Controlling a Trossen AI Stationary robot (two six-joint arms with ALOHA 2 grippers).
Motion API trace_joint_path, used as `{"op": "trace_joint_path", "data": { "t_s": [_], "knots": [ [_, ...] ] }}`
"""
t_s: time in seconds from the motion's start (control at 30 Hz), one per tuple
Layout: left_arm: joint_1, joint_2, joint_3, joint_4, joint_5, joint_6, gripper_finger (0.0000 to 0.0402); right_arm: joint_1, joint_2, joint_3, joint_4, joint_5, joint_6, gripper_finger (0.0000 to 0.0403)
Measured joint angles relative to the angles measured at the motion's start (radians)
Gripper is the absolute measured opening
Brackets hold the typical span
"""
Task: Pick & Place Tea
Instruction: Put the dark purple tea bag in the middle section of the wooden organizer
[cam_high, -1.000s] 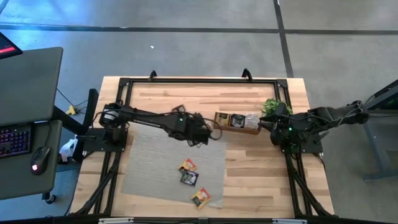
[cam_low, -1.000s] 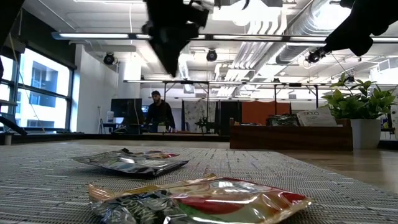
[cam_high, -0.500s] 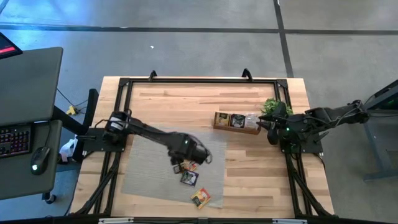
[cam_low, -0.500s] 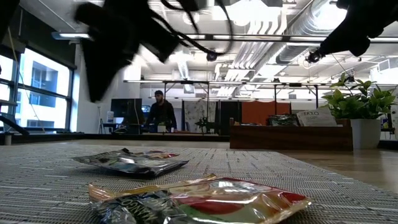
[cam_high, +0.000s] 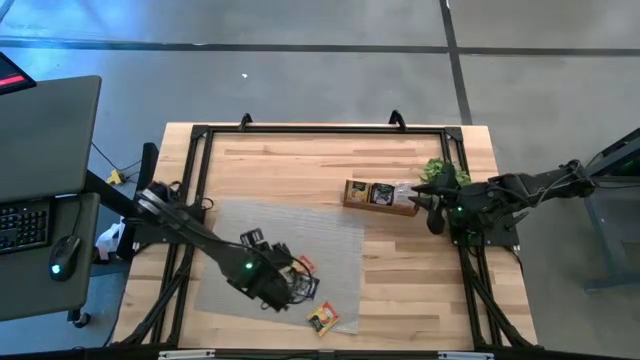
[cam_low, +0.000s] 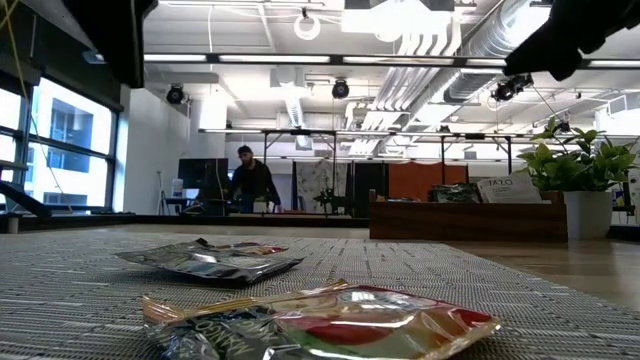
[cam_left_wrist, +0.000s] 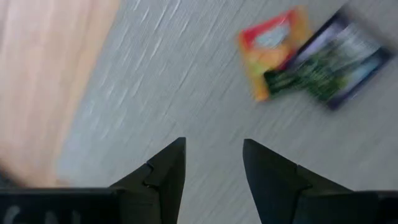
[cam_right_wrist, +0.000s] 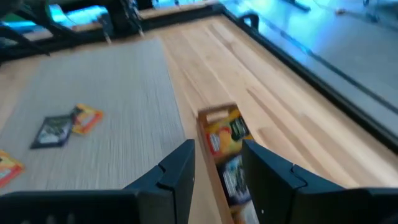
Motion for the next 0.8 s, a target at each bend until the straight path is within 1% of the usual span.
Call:
{"op": "trace_joint_path", "data": {
  "t_s": [0.07,0.1,0.23,0.3,0.4,0.47,0.57,0.7,0.77,0.8],
  "knots": [
    [-0.004,-0.008,-0.04,0.084,-0.009,-0.019,0.0158,0.0,0.001,0.0,0.035,0.0,-0.04,0.0128],
    [-0.005,-0.01,-0.068,0.103,0.002,-0.032,0.0158,0.0,0.001,0.0,0.056,-0.002,-0.061,0.0128],
    [0.007,-0.025,-0.142,0.174,0.128,-0.051,0.0158,0.0,0.007,0.0,0.126,-0.045,-0.151,0.0128],
    [0.007,-0.022,-0.164,0.119,0.208,-0.052,0.0158,0.0,0.01,0.0,0.157,-0.078,-0.196,0.0128],
    [-0.013,-0.021,-0.163,0.043,0.299,-0.052,0.0158,0.0,0.012,0.0,0.192,-0.109,-0.251,0.0128],
    [-0.033,-0.035,-0.164,-0.019,0.324,-0.062,0.0158,0.0,0.014,0.0,0.203,-0.117,-0.276,0.0128],
    [-0.064,-0.065,-0.162,-0.043,0.279,-0.12,0.0158,0.0,0.021,0.0,0.207,-0.12,-0.29,0.0128],
    [-0.124,-0.084,-0.164,-0.019,0.188,-0.154,0.0158,0.0,0.03,0.0,0.206,-0.121,-0.29,0.0128],
    [-0.161,-0.103,-0.164,-0.001,0.103,-0.228,0.0158,0.0,0.037,0.0,0.206,-0.126,-0.29,0.0128],
    [-0.185,-0.112,-0.17,0.034,0.039,-0.276,0.0158,0.0,0.043,0.0,0.206,-0.13,-0.29,0.0128]
  ]
}}
